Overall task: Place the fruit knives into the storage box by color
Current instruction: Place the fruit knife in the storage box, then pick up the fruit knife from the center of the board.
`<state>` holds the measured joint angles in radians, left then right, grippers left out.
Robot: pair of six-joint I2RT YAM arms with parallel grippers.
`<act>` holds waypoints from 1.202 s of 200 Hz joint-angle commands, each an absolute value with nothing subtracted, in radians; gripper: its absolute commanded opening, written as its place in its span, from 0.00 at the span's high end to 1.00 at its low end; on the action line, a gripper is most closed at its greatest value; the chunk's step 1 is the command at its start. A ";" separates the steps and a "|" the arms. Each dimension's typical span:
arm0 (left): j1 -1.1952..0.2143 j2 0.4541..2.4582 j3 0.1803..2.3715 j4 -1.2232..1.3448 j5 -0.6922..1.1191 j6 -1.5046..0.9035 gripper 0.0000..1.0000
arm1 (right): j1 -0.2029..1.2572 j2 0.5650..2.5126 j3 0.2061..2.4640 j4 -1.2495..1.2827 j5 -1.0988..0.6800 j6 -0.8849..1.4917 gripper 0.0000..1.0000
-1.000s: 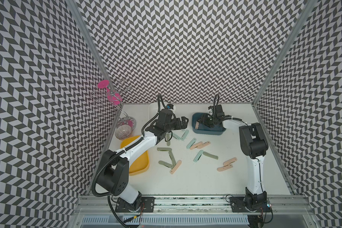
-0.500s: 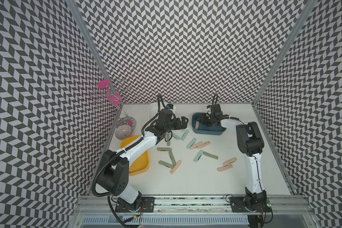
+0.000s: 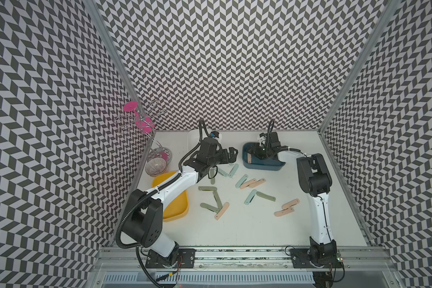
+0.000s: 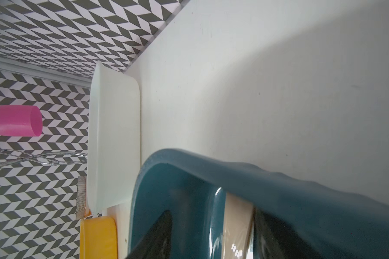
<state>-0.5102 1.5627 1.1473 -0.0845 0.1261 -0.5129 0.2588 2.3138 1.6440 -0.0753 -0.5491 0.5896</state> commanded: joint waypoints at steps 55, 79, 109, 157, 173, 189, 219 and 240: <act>-0.497 1.532 1.157 -0.094 0.120 -0.498 0.00 | 0.262 2.250 1.643 -0.056 -0.527 0.563 0.40; -0.494 1.516 1.151 -0.094 0.117 -0.496 0.00 | 0.260 2.164 1.644 -0.096 -0.477 0.522 0.33; -0.490 1.473 1.131 -0.094 0.103 -0.492 0.00 | 0.261 2.048 1.619 -0.158 -0.400 0.478 0.17; -0.489 1.365 1.057 -0.087 0.105 -0.505 0.00 | 0.266 1.832 1.490 -0.268 -0.152 0.399 0.00; -0.488 1.329 1.023 -0.076 0.114 -0.518 0.00 | 0.270 1.768 1.441 -0.317 -0.053 0.389 0.00; -0.490 1.295 0.991 -0.066 0.130 -0.526 0.00 | 0.280 1.703 1.387 -0.366 0.066 0.396 0.00; -0.489 1.235 0.935 -0.047 0.163 -0.537 0.00 | 0.321 1.600 1.314 -0.491 0.381 0.439 0.00; -0.489 1.204 0.904 -0.033 0.187 -0.546 0.00 | 0.337 1.550 1.302 -0.609 0.494 0.458 0.00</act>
<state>-0.4946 1.2491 0.9333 -0.0753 0.1490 -0.5259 0.3138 1.6310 1.3098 -0.4671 0.2394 0.4294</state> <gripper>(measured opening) 0.997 0.994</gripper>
